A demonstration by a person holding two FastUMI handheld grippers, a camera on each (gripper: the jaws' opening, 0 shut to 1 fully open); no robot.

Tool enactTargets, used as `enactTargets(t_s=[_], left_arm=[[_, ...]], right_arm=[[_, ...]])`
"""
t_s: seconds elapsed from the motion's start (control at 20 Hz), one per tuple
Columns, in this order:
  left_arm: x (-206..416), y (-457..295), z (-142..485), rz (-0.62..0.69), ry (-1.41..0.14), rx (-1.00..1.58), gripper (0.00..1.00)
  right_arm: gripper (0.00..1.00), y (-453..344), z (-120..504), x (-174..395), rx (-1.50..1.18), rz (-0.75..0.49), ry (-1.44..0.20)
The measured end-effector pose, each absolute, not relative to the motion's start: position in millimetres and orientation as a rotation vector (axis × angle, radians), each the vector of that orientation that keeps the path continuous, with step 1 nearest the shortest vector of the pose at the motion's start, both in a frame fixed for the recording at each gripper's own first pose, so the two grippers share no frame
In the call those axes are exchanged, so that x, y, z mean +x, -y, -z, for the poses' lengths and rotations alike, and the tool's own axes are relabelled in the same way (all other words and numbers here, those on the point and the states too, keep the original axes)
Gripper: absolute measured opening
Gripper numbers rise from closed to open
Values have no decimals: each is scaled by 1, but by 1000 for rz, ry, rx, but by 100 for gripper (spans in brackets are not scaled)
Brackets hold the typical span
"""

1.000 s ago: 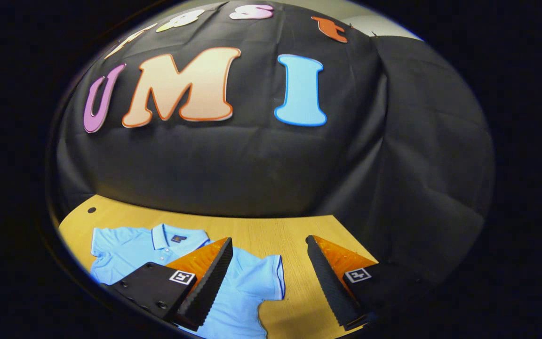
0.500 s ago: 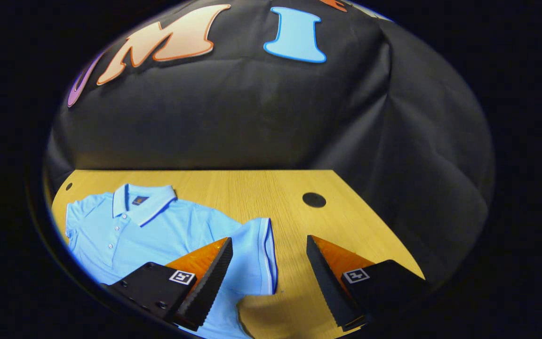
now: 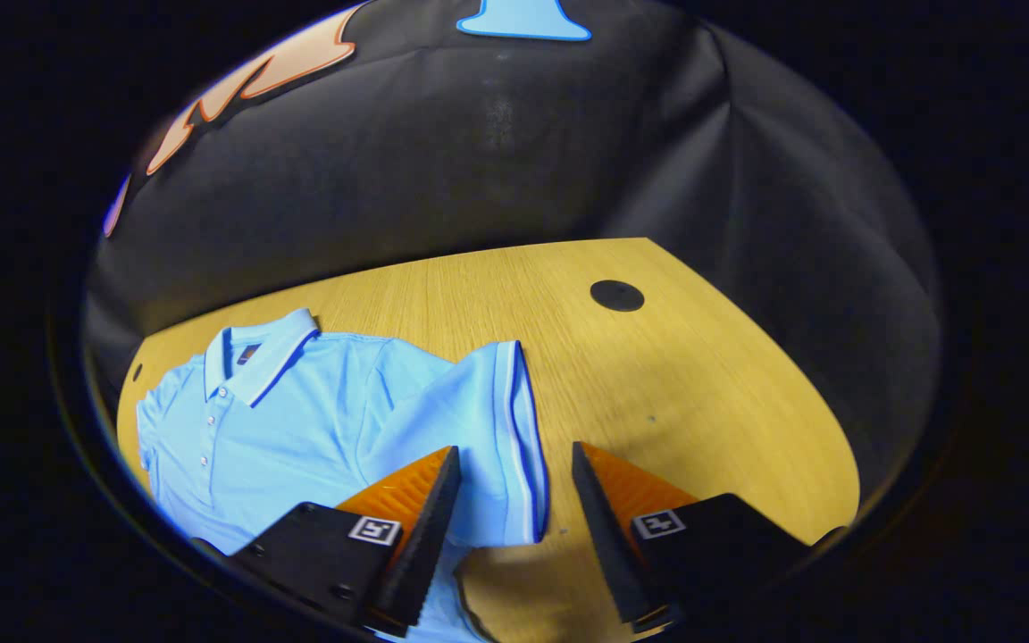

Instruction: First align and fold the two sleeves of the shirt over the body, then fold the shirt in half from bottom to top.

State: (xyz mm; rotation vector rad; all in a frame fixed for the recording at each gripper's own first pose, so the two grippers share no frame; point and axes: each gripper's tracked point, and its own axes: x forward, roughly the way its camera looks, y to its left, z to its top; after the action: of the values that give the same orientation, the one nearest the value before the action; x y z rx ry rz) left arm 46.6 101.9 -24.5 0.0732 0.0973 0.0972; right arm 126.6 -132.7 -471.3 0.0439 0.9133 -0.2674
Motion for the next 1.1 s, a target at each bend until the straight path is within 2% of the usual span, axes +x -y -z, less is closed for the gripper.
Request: enactTargets(t_s=[0.15,0.2,0.25,0.5,0.55,0.75,1.1], left_arm=[[46,-102,28,-95,-108,58,95],[46,-101,30,-95,-114,52,95],[46,-102,32,-97,-120,48,95],[42,-113,32,-111,-120,41,95],[42,-115,32,-112,-121,37,95],[40,-121,35,-111,-129,21,95],[35,-137,44,-121,-153,16,95]], right_arm=[[25,124,473,126,103,255,-924],[17,123,471,127,108,265,-918],[4,121,470,130,122,258,-913],[0,95,440,145,155,210,-836],[3,87,435,147,168,194,-829],[3,41,421,149,216,114,-809],[2,-29,439,140,237,18,-843]])
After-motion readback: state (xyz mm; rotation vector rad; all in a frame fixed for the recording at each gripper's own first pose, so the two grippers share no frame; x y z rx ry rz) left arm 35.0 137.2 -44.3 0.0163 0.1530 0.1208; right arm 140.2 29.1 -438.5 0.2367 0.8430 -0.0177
